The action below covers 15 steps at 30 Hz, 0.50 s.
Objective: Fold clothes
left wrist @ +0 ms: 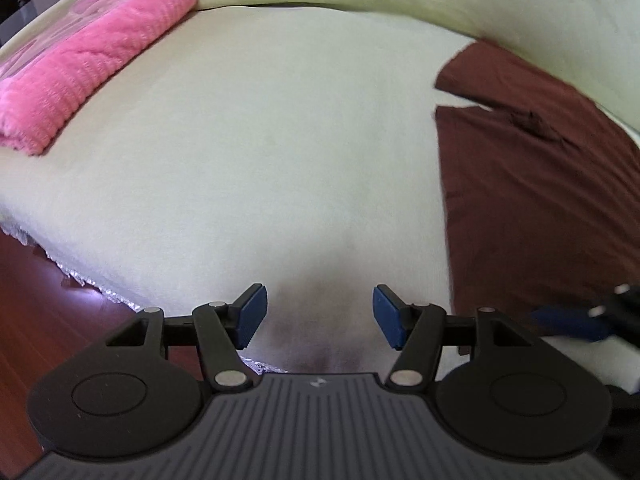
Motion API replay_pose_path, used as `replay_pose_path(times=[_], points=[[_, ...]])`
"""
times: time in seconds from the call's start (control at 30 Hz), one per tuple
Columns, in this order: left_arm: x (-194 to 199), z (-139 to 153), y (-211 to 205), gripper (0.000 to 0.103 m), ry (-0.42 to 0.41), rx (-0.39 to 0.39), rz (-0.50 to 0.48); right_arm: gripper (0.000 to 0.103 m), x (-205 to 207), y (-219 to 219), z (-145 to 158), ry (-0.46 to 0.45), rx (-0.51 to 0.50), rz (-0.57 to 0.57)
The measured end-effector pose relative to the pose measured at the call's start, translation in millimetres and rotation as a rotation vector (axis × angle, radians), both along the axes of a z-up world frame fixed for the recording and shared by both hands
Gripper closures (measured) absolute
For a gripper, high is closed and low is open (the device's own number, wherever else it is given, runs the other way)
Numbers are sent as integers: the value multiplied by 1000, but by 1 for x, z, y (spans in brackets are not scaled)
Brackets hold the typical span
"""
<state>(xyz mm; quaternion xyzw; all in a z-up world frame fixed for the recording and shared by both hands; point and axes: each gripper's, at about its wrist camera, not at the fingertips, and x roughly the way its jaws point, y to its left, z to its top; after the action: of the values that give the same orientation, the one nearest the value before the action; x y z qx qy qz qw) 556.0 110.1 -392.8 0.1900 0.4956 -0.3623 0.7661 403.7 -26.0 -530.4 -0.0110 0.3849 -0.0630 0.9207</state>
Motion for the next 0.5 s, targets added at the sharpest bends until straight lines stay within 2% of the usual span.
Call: replay_pose_path(times=[0.1,0.2,0.23,0.27,0.3,0.37,0.5], points=[[5,-2,10,41,30,-2,29,73,11,12,-14,62,-79,41],[8,-7,17,41,44,7,45,73,16,22,-32,133,-217,88],[8,-7,17,41,49,7,48,73,17,25,-37,132,-253,92],[8,-8,18,41,54,8,51,78,18,25,-37,122,-245,77],[9,-10,19,41,59,8,54,91,20,22,-36,115,-215,54],[9,-12,19,41,66,7,58,95,23,18,-34,102,-161,15],[9,-13,19,41,66,8,55,96,20,13,-23,66,-14,6]])
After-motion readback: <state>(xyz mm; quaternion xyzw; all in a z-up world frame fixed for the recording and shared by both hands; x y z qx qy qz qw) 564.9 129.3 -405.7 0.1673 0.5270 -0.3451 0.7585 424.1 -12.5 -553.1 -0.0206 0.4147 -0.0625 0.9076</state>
